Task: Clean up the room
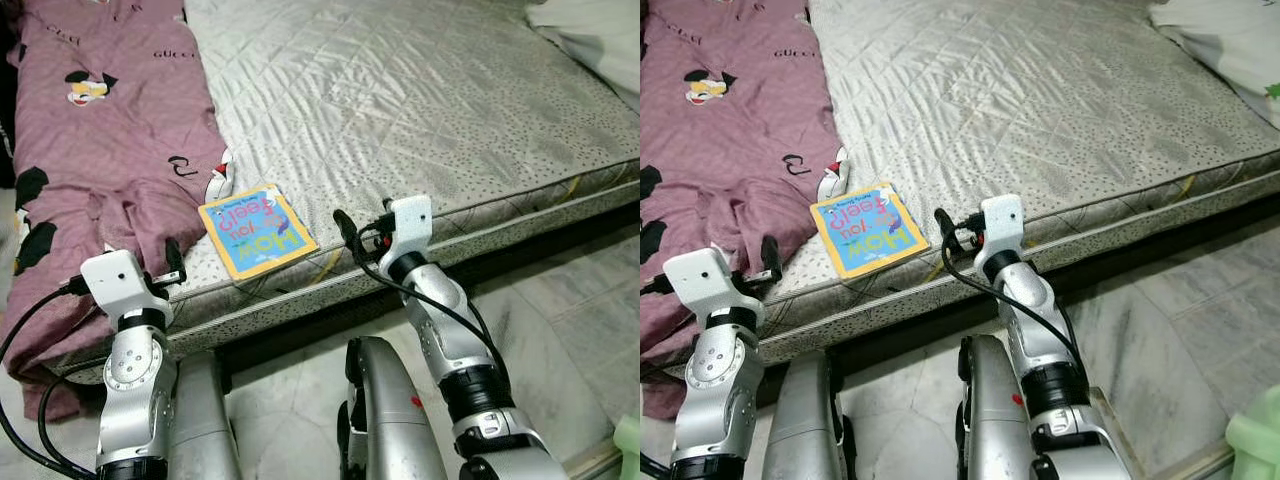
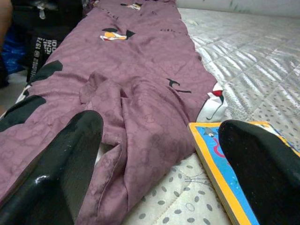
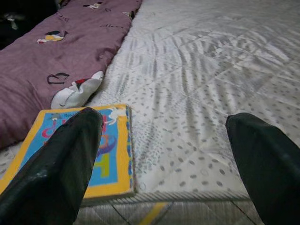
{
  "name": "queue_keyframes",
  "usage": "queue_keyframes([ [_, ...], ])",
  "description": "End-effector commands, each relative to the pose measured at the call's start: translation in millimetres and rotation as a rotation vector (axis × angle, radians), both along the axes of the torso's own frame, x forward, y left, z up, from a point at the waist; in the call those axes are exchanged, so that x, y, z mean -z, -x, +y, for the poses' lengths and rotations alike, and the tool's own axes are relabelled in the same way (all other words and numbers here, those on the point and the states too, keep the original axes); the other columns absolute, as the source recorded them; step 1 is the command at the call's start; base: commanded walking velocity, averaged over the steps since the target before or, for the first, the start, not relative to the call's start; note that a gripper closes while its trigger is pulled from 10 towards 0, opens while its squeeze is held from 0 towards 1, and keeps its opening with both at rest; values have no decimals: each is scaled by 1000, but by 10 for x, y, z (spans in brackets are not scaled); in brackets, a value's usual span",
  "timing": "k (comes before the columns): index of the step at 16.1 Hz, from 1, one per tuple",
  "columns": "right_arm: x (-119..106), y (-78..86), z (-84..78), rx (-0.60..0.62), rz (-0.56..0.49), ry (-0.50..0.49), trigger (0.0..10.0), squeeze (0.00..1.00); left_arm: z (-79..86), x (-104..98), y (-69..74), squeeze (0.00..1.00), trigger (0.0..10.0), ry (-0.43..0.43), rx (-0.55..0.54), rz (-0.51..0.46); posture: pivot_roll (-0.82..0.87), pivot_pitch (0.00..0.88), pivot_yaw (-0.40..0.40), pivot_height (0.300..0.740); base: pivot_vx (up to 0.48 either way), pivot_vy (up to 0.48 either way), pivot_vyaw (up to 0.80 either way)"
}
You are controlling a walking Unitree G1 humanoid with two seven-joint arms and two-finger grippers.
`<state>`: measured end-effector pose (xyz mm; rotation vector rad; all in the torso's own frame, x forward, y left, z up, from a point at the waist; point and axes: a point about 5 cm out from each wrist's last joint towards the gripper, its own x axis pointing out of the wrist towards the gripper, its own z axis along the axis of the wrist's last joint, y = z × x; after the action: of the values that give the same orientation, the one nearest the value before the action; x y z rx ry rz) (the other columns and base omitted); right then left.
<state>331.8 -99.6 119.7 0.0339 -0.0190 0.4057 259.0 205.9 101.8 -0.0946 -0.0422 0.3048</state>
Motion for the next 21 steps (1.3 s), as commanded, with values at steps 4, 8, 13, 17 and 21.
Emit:
queue_keyframes([
  [4,66,58,25,-17,16,0,10000,0,69,106,72,0,10000,30,-9,68,-55,188,-33,534,0,0,0],
  [8,73,113,-81,5,15,9,10000,0,41,132,-182,0,10000,105,8,105,-98,221,-42,529,0,0,0],
  [13,42,134,-222,38,9,45,10000,0,-3,108,-389,0,10000,148,37,109,-143,249,-38,514,0,0,0],
  [17,-1,165,-280,51,-4,50,10000,0,-3,191,-509,0,10000,169,99,176,-177,254,-33,514,0,0,0],
  [21,1,246,-401,66,6,75,10000,0,-73,195,-601,0,10000,183,141,184,-215,284,-25,484,0,0,0],
])
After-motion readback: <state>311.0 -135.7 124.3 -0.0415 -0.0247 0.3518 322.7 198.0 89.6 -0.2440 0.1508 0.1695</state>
